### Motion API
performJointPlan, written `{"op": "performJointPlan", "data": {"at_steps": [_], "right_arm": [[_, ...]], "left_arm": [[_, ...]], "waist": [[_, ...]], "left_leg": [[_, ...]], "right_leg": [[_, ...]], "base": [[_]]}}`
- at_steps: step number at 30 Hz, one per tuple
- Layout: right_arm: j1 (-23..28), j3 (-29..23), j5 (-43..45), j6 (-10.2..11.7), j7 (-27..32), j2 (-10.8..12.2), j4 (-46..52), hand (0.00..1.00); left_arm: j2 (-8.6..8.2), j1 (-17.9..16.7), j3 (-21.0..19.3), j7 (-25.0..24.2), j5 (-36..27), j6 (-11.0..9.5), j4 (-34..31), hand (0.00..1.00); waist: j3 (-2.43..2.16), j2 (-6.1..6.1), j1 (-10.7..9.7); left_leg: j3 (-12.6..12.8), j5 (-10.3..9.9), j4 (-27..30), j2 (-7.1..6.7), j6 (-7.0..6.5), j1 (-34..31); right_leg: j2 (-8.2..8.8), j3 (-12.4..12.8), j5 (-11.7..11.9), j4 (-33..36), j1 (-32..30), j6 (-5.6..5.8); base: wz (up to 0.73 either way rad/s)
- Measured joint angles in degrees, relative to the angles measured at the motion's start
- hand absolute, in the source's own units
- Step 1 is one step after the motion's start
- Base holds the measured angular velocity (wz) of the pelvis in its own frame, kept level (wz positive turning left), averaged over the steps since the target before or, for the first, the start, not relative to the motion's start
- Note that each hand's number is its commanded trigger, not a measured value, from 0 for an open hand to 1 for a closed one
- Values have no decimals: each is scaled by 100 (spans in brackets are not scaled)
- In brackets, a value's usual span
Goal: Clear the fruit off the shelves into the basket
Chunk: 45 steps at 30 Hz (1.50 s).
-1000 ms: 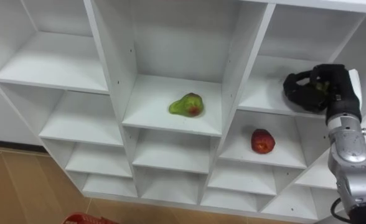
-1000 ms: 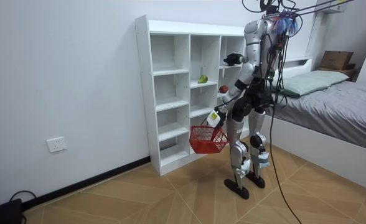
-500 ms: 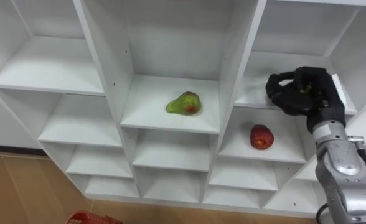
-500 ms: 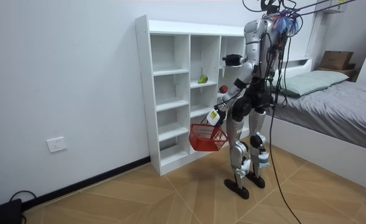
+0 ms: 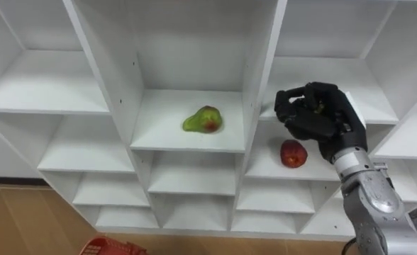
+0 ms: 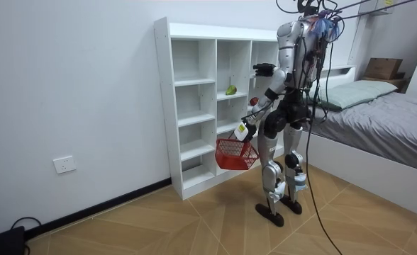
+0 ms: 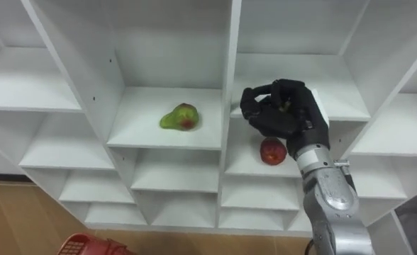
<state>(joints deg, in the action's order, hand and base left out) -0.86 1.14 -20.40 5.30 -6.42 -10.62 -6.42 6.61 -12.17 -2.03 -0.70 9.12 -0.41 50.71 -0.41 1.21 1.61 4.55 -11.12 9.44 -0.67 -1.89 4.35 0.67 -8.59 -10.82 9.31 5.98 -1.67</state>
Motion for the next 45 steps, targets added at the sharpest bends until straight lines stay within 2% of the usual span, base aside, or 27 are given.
{"op": "performJointPlan", "data": {"at_steps": [5, 8, 16, 21, 27, 28, 31, 33, 40, 45], "right_arm": [[107, 124, -92, 0, -51, 185, 104, 100], [188, 326, -183, -36, -92, 214, 124, 100], [218, 610, -238, -126, -301, 224, 124, 100], [232, 709, -223, -165, -310, 223, 156, 100], [231, 913, -187, -167, -312, 236, 153, 100], [236, 922, -188, -166, -311, 235, 144, 100], [269, 1018, -180, -166, -311, 241, -79, 100], [313, 1077, -50, -166, -304, 298, -336, 100], [307, 1409, 313, -166, -226, 326, -824, 100], [272, 1585, 469, -164, -178, 340, -1404, 100]], "left_arm": [[-50, 66, 56, 18, -71, -1, 2, 100], [-80, 157, 142, 28, -77, -6, 2, 100], [-99, 222, 360, 17, -281, -8, -17, 100], [-126, 264, 504, 39, -301, -5, -283, 100], [-158, 562, 701, 51, -454, -9, -396, 100], [-153, 593, 724, 50, -457, -9, -398, 100], [-165, 676, 799, 15, -463, -9, -403, 100], [-169, 776, 798, 17, -465, -12, -403, 100], [-128, 983, 1065, 51, -651, -59, -411, 100], [-112, 1132, 1228, -3, -661, -172, -345, 100]], "waist": [[6, -2, -16], [6, -3, 0], [16, -20, 22], [29, -41, 23], [30, -37, 21], [43, -29, 19], [47, -6, 18], [68, 22, 14], [73, 11, 8], [79, 12, 13]], "left_leg": [[27, -2, -13, -1, -4, 8], [34, -5, -11, -5, -8, -13], [35, -5, 7, -3, -8, -5], [14, -4, 27, -5, -8, -69], [16, -3, 57, -5, -9, -178], [15, -3, 74, -5, -9, -195], [15, -3, 116, -7, -9, -261], [0, -3, 173, -3, -9, -350], [18, 11, 237, 2, -25, -656], [-7, 34, 254, -12, -47, -800]], "right_leg": [[3, 58, 0, 35, -9, 2], [6, 63, 1, 41, -36, 3], [5, 56, 1, 47, -52, 2], [8, 62, 2, 53, -113, 2], [13, 63, 3, 70, -220, 1], [14, 64, 4, 70, -227, -1], [19, 64, 5, 78, -302, 0], [20, 47, 5, 106, -340, 0], [32, -16, 17, 231, -660, -18], [63, -87, 20, 246, -778, -14]], "base": [[-6], [-1], [0], [0], [0], [0], [0], [5], [2], [6]]}}
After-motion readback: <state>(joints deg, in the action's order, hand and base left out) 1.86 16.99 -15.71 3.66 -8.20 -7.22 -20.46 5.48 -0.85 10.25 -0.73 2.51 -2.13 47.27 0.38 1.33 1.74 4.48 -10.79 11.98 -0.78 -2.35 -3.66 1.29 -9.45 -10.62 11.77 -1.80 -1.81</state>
